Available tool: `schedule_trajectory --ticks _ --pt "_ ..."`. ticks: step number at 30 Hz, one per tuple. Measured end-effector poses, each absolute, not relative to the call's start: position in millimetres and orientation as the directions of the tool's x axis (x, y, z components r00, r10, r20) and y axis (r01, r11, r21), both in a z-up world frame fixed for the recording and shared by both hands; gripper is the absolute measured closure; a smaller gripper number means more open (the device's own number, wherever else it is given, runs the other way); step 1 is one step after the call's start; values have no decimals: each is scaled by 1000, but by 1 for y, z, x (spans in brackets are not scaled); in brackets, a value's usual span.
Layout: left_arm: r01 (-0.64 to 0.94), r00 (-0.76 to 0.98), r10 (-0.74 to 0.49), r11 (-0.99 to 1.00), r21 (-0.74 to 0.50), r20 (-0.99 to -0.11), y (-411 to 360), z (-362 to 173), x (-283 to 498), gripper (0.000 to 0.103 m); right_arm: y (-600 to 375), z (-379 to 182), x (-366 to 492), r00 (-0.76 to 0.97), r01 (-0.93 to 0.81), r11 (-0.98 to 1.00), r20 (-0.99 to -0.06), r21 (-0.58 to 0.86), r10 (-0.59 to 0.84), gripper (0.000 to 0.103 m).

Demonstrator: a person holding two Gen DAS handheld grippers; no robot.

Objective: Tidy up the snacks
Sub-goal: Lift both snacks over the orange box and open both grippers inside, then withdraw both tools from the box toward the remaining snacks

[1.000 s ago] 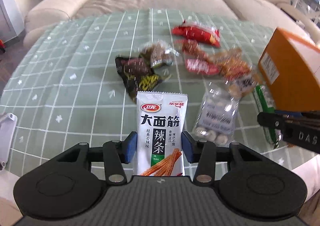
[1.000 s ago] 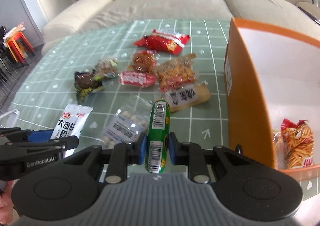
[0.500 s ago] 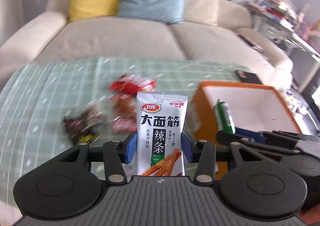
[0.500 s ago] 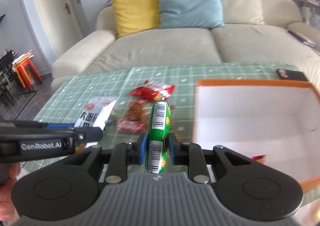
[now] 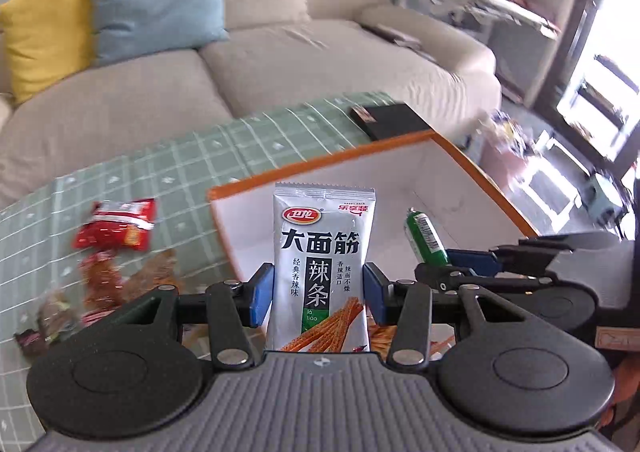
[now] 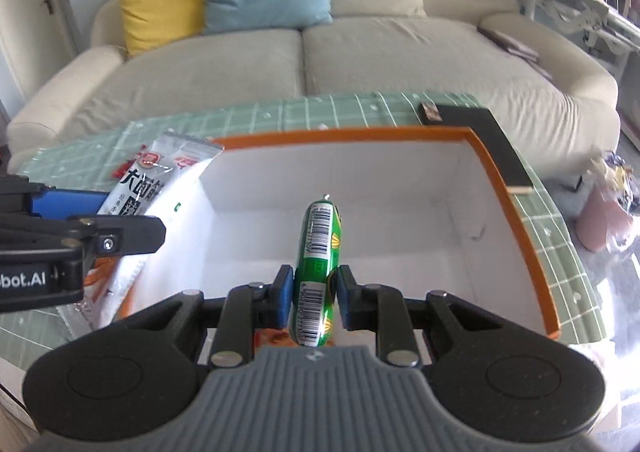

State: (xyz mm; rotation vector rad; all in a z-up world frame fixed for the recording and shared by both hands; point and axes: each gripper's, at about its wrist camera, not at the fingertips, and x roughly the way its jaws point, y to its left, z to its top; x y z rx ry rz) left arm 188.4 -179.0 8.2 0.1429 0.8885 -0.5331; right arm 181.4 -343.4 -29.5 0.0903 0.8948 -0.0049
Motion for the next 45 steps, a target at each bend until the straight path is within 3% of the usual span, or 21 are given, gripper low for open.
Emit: schedule_trajectory --ticks 11,29,32,39,45 --pt "587 359 -338 807 -71 -870 -219 -35 212 50 -370 -85 200 470 47 998 -882 51 23 83" --pt "609 331 -264 793 -9 -906 -232 -54 217 48 -362 -82 205 464 26 999 -885 -22 -31 82" --pt "605 331 -261 796 -8 -907 -232 -55 217 44 -361 -81 205 460 27 999 -887 -27 -37 81" --pt "595 389 -262 803 24 -883 -230 -49 212 27 -363 -77 201 468 50 997 -881 -52 -69 66" --pt "598 426 -285 801 31 -859 -224 -31 204 24 -366 -69 195 482 77 995 -871 -60 -90 58"
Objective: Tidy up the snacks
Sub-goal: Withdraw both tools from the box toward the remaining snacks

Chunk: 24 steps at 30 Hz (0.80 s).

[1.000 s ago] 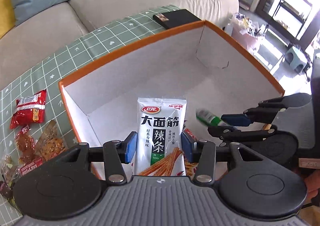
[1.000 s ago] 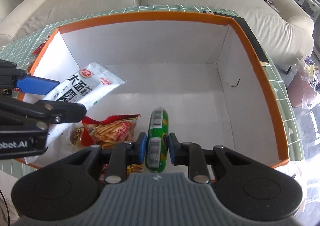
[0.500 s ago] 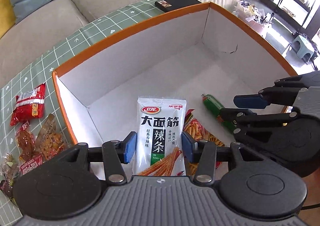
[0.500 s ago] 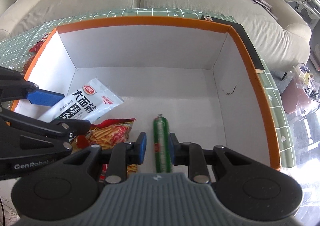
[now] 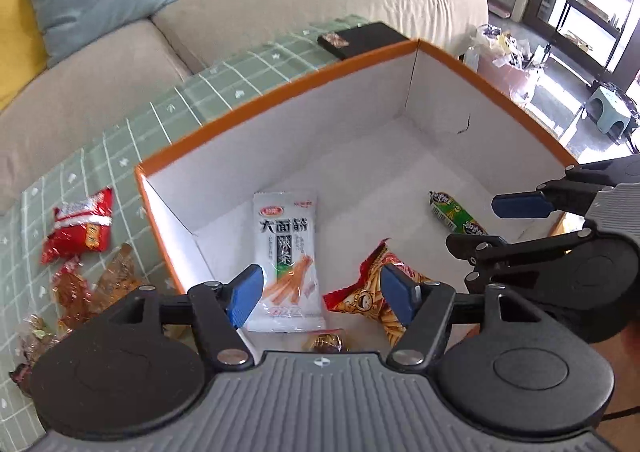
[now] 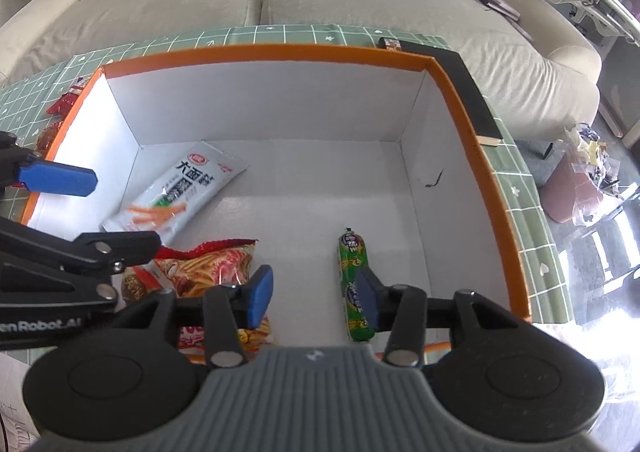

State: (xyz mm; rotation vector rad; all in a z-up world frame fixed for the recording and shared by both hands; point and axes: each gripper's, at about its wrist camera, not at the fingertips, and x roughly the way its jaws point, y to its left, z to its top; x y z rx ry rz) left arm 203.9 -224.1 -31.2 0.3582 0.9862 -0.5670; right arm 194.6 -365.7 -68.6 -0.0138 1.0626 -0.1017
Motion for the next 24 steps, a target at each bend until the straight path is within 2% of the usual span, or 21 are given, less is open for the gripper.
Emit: schedule_trajectory --ticks 5,7,10,14,21,24 --pt "576 504 -290 815 66 -813 -210 -11 193 24 -355 -50 187 535 78 994 -838 -81 -110 49" --pt "559 533 -290 826 74 -795 -201 -4 190 24 -347 -40 182 566 78 993 -816 -88 -117 41" --pt "517 578 -271 851 89 -769 -182 3 186 24 -334 -27 175 611 83 993 -783 -83 -116 37" --pt "444 623 -239 892 85 -745 -150 7 181 24 -317 -18 165 658 108 994 -748 -18 -85 34" --pt "337 678 -215 941 37 -703 -88 9 169 24 -267 -11 153 730 57 992 -683 110 34 19" --pt "309 699 -210 951 23 -683 -62 9 160 24 -242 -14 149 738 28 990 -671 135 71 18"
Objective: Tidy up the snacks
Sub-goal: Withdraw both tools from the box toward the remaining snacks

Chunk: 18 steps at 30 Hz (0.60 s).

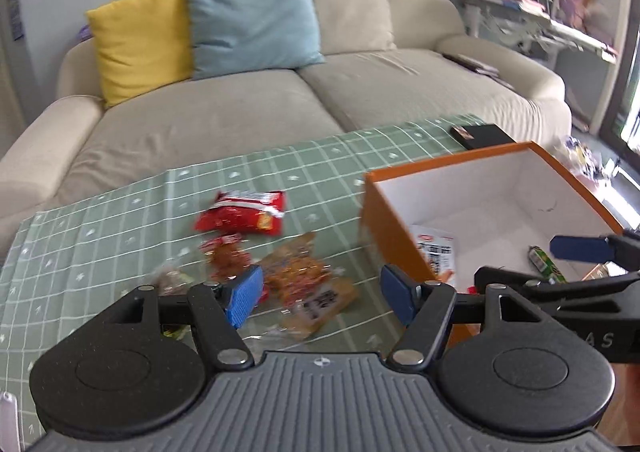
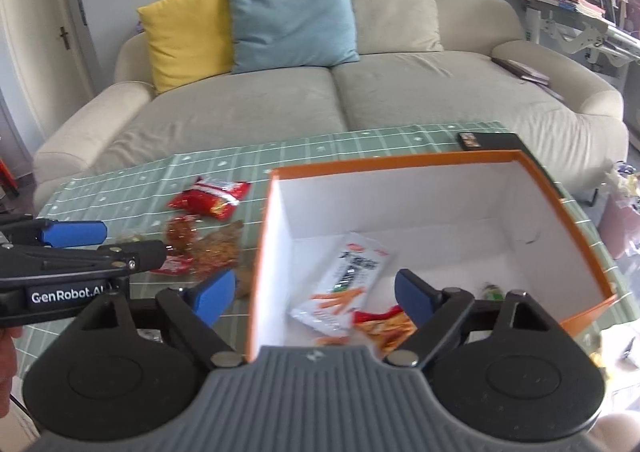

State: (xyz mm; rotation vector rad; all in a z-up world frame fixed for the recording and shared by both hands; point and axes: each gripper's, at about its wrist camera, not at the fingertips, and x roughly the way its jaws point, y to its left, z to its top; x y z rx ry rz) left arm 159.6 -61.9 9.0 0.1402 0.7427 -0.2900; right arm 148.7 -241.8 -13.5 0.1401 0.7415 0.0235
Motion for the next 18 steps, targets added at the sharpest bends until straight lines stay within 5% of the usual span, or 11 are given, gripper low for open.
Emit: schedule_trajectory --ticks 18 --pt "130 732 -165 986 -103 -661 61 -38 124 19 -131 -41 147 725 -197 978 -662 68 192 18"
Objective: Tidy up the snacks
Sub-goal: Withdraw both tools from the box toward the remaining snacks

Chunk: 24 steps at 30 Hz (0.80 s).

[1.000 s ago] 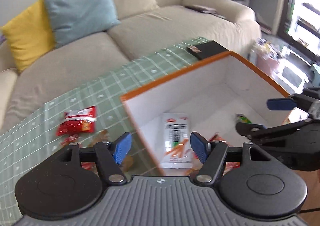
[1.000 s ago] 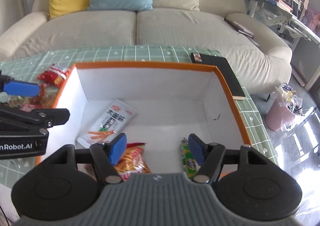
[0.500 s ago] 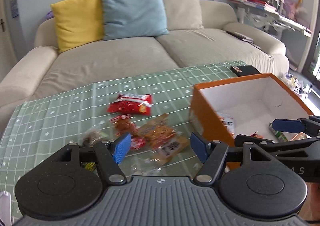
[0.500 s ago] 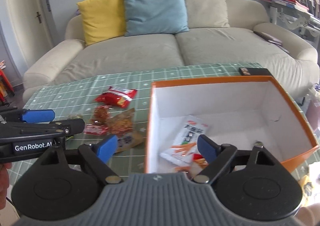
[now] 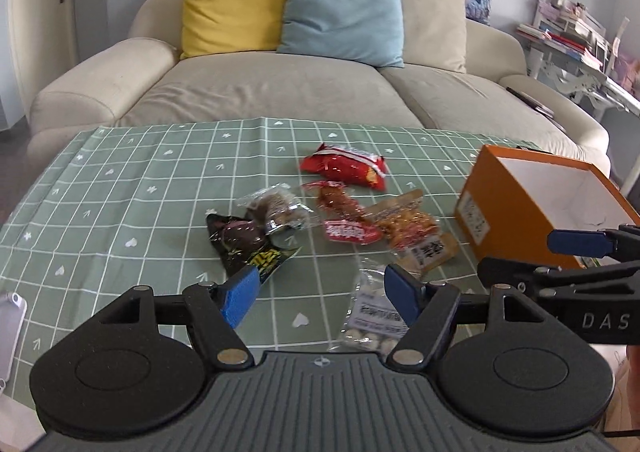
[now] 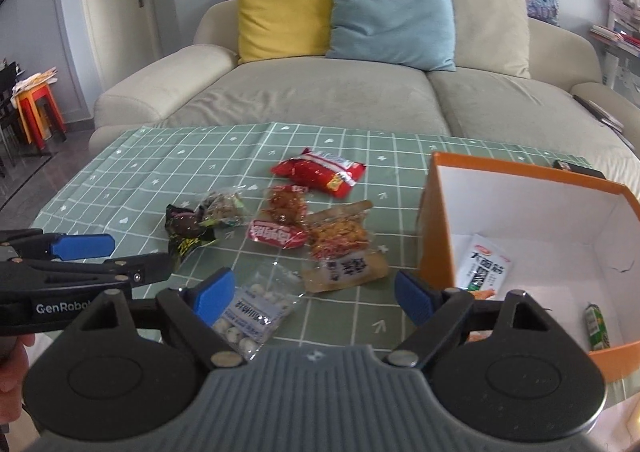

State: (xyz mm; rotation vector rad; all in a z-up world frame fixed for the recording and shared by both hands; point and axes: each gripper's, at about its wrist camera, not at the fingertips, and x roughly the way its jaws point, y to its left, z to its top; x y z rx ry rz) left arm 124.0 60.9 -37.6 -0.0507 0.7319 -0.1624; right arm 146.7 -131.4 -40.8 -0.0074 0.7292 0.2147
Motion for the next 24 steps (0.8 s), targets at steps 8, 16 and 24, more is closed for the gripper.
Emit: schedule_trajectory --ticks 8,16,24 --pt "47 725 -105 994 -103 -681 85 -60 142 19 -104 -55 163 721 -249 968 -670 -11 178 23" --pt "-4 715 -49 997 -75 -698 105 -77 175 23 -93 -84 203 710 -251 964 -694 -90 120 28" --pt "-37 706 -72 990 -138 -704 119 -97 214 20 -94 -110 259 679 -222 967 -731 -123 62 27"
